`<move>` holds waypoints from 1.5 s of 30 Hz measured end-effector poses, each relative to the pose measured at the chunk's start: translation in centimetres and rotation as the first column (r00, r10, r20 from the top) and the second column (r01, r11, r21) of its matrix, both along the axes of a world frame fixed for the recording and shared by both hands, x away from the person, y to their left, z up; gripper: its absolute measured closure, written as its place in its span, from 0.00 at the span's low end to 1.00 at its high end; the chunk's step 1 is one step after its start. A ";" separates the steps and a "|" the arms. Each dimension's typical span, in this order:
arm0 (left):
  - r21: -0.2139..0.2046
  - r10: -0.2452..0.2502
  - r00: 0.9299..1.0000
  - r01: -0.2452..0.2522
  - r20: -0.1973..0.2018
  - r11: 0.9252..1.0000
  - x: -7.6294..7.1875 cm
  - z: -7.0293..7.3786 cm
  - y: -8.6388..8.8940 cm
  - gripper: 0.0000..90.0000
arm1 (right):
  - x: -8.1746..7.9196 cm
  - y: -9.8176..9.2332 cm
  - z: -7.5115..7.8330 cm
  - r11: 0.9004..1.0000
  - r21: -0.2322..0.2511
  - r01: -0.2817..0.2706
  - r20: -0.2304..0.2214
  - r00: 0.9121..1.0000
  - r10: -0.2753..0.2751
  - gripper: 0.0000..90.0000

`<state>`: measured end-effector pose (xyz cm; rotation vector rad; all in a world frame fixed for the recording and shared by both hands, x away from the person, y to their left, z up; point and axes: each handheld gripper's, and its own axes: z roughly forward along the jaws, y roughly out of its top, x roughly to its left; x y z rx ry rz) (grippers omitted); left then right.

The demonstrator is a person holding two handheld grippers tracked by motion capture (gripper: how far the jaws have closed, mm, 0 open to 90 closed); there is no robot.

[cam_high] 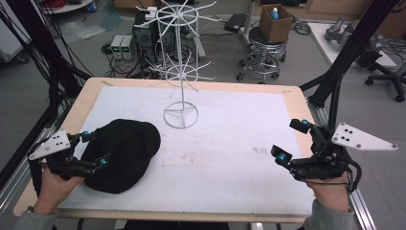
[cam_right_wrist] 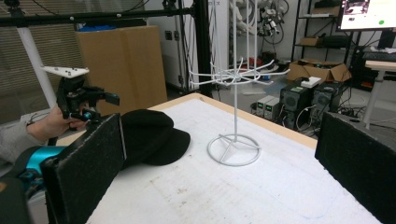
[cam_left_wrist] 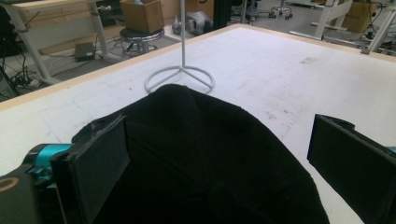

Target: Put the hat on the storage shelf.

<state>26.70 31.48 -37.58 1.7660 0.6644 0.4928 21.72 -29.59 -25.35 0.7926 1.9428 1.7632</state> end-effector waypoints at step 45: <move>0.098 0.048 0.999 -0.046 -0.019 0.994 0.6 -3.2 -0.3 0.17 | 0.2 0.4 -0.1 1.000 -0.020 -0.022 -0.017 1.000 0.021 0.01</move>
